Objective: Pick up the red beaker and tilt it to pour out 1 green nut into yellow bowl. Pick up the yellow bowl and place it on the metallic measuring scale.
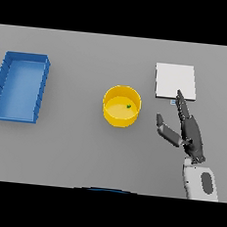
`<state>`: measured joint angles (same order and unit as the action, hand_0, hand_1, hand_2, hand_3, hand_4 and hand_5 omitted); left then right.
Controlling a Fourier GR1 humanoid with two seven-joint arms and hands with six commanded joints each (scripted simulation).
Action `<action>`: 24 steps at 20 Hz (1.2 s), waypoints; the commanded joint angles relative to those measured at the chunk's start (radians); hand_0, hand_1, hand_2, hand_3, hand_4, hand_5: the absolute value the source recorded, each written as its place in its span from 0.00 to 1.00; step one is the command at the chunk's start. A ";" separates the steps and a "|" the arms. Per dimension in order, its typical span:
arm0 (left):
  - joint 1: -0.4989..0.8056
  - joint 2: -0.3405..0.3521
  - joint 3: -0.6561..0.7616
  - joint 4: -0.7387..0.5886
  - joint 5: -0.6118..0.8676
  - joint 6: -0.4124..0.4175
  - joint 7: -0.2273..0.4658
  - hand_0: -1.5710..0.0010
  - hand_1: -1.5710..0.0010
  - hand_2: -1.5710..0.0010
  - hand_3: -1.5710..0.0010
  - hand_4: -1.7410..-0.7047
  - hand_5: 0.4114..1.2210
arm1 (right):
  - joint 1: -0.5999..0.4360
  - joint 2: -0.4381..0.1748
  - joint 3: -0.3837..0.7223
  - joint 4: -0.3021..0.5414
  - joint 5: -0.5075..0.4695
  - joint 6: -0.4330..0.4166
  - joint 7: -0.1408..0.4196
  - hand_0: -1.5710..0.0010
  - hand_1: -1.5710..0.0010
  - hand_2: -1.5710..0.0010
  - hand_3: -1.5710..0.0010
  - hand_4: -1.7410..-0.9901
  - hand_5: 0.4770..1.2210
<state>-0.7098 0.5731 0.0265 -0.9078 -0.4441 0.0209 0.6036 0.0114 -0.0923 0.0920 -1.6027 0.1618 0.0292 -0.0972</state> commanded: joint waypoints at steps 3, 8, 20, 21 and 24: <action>0.050 -0.021 0.019 -0.046 -0.008 0.015 0.006 0.00 0.00 0.00 0.13 0.06 0.86 | 0.003 0.003 -0.002 -0.003 -0.011 0.005 0.007 1.00 1.00 1.00 1.00 0.54 0.34; 0.127 -0.046 0.020 -0.153 0.021 -0.056 0.006 0.00 0.00 0.00 0.40 0.47 0.49 | -0.011 -0.003 -0.006 0.012 0.001 -0.002 0.009 1.00 1.00 1.00 1.00 0.55 0.34; 0.153 -0.048 0.043 -0.221 0.071 -0.273 0.006 0.90 0.91 0.92 0.95 0.93 0.30 | 0.000 -0.011 -0.005 0.008 0.012 -0.006 -0.004 1.00 1.00 1.00 1.00 0.58 0.32; 0.151 -0.047 0.035 -0.230 0.054 -0.274 0.006 0.92 0.93 0.94 0.96 0.95 0.30 | 0.000 -0.011 -0.002 0.007 0.018 -0.009 -0.002 1.00 1.00 1.00 1.00 0.58 0.32; 0.168 -0.058 0.028 -0.263 0.036 -0.245 0.003 0.96 0.96 0.97 0.98 0.97 0.31 | 0.004 -0.003 0.006 0.007 0.015 -0.001 0.015 1.00 1.00 1.00 1.00 0.62 0.32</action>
<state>-0.5415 0.5147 0.0540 -1.1711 -0.4075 -0.2239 0.6052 0.0155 -0.0954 0.0982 -1.5958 0.1770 0.0279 -0.0805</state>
